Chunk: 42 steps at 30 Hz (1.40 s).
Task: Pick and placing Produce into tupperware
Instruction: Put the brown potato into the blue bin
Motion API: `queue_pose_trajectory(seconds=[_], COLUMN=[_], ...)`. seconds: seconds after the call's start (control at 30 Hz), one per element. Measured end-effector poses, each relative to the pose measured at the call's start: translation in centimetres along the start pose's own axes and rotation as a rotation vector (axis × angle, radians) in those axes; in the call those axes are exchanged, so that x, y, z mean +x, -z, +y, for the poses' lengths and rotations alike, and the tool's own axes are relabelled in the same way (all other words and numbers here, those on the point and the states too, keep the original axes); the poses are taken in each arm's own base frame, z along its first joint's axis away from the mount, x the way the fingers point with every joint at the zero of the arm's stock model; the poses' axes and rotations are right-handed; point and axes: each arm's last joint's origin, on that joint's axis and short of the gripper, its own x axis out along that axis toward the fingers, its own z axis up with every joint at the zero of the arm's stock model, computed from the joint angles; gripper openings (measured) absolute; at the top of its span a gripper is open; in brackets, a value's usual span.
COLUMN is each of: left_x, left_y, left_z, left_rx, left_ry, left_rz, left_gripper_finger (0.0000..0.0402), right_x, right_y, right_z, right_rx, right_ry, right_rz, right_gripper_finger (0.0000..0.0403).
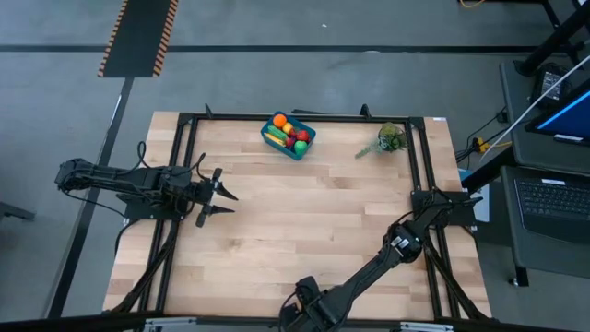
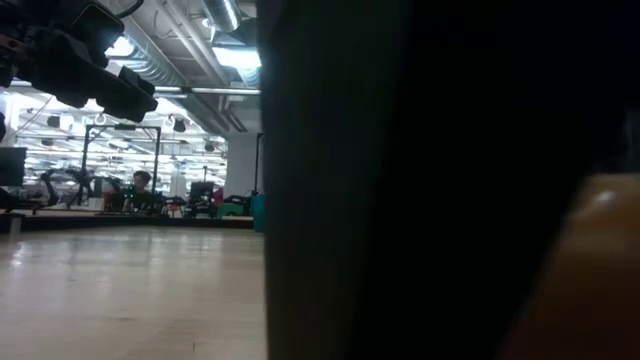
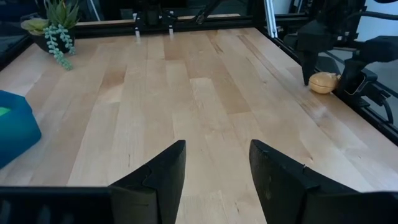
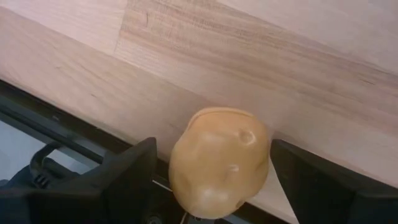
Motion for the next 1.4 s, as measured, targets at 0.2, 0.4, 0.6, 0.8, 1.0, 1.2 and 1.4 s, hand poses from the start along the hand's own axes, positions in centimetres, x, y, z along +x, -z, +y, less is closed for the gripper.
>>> queue_pose_trajectory(seconds=[0.2, 0.4, 0.6, 0.8, 1.0, 1.2, 1.4], left_x=[0.0, 0.0, 0.0, 0.0, 0.0, 0.0, 0.0], left_y=[0.0, 0.0, 0.0, 0.0, 0.0, 0.0, 0.0], left_z=[0.0, 0.0, 0.0, 0.0, 0.0, 0.0, 0.0], left_rx=[0.0, 0.0, 0.0, 0.001, 0.001, 0.001, 0.002], left_ry=[0.0, 0.0, 0.0, 0.0, 0.0, 0.0, 0.0], left_rz=[0.0, 0.0, 0.0, 0.0, 0.0, 0.0, 0.001], left_gripper_finger=[0.017, 0.017, 0.017, 0.017, 0.017, 0.017, 0.017], right_x=[0.2, 0.3, 0.4, 0.4, 0.4, -0.1, -1.7], right_y=[-0.3, -0.6, -0.6, -0.6, -0.8, -1.1, -2.3], right_z=[0.1, -0.1, -0.1, -0.2, -0.3, 0.0, 0.3], right_rx=[0.01, 0.055, 0.058, 0.054, 0.021, -0.011, -0.026], right_ry=[0.006, 0.029, 0.035, 0.037, 0.048, 0.041, 0.014], right_rz=[0.001, -0.005, -0.006, -0.008, -0.016, -0.008, -0.055], right_gripper_finger=[0.0313, 0.0257, 0.0209, 0.0209, 0.0209, 0.0209, 0.0209])
